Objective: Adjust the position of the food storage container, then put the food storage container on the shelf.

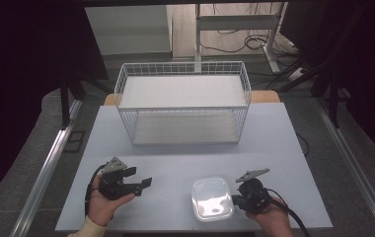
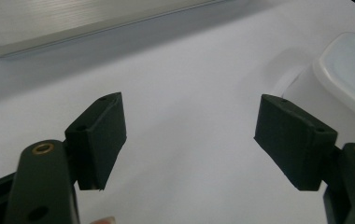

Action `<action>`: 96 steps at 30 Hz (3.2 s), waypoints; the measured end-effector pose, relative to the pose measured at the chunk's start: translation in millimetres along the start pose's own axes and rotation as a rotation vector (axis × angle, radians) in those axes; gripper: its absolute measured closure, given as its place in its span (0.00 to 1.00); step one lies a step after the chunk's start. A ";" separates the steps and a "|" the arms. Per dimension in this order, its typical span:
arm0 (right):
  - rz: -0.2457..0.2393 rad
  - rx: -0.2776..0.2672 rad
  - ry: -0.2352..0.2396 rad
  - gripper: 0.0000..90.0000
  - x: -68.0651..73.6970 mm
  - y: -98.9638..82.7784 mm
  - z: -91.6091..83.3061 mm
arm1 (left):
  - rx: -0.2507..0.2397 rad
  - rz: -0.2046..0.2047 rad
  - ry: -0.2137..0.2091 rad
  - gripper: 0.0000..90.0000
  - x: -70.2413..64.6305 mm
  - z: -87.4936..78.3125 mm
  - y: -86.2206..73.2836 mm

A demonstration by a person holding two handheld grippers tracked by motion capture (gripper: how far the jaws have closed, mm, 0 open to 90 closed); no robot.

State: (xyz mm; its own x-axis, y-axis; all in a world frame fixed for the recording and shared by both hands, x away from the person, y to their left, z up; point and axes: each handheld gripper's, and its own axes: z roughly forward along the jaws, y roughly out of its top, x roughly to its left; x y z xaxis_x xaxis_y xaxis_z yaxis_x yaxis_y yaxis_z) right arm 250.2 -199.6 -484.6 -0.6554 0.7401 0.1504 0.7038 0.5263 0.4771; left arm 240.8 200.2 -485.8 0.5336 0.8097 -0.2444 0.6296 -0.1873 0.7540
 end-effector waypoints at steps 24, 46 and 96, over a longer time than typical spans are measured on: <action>-0.106 -0.027 0.076 0.99 28.9 -2.9 -0.7 | -0.022 -0.014 0.011 0.27 4.7 -7.1 0.4; -0.232 0.030 0.184 0.99 69.7 8.2 21.3 | -0.019 -0.015 0.014 0.27 4.4 -6.2 0.1; -0.029 -0.374 0.161 0.27 5.8 30.7 5.6 | 0.019 -0.114 -0.128 0.30 -10.2 -9.8 0.4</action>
State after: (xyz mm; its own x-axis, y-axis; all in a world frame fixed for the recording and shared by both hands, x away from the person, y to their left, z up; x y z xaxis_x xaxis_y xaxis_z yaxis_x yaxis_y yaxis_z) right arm 269.5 -176.8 -473.9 -0.7289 0.6366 0.2520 0.5557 0.3350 0.7609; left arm 230.0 197.3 -477.0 0.5254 0.7488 -0.4041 0.6999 -0.1102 0.7057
